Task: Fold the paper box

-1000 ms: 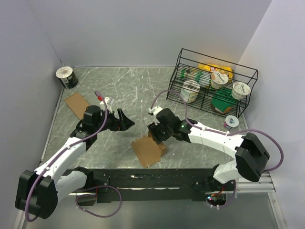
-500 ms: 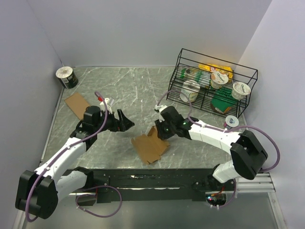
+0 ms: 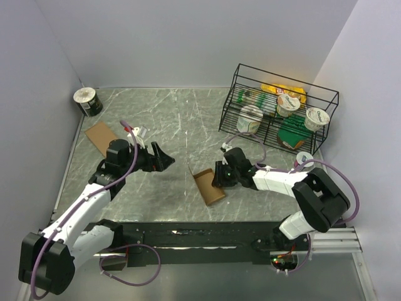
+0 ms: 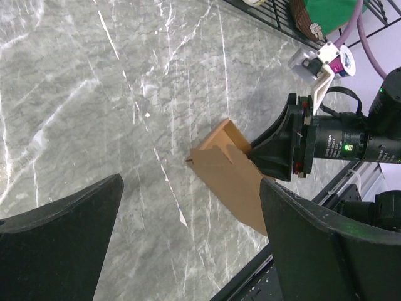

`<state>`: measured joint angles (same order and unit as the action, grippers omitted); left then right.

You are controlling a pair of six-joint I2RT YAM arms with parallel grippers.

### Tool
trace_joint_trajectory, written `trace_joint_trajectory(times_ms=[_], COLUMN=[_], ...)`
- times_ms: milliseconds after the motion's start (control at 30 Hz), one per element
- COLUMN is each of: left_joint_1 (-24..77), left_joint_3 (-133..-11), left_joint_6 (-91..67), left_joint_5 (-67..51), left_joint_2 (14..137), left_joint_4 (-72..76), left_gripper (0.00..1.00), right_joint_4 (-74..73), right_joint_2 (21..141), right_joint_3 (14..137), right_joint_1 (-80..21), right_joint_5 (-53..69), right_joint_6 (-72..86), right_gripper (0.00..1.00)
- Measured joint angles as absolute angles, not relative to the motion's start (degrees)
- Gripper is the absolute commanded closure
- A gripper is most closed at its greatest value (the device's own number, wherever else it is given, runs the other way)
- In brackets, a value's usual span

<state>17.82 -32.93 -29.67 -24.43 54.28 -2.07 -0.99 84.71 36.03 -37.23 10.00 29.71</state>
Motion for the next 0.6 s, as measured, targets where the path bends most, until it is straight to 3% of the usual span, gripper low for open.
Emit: trace_joint_trajectory(times_ms=[200, 433, 600], left_joint_1=[17.8, 17.8, 18.2], left_joint_3=[-31.8, -24.6, -19.6], left_joint_6=[-30.5, -34.3, -37.2], left_joint_5=[-25.8, -24.5, -21.5], left_joint_2=[55.5, 56.0, 57.0], left_joint_4=[-0.4, 2.5, 2.7], left_gripper=[0.04, 0.01, 0.04], right_joint_4=[10.0, 11.5, 6.9], right_joint_2=[84.4, 81.8, 74.6], right_joint_3=[32.1, 30.0, 27.3], right_joint_1=[-37.1, -37.2, -36.8], right_joint_5=[11.6, 8.6, 4.3], right_joint_6=[37.3, 39.3, 37.9], right_gripper=[0.28, 0.25, 0.25])
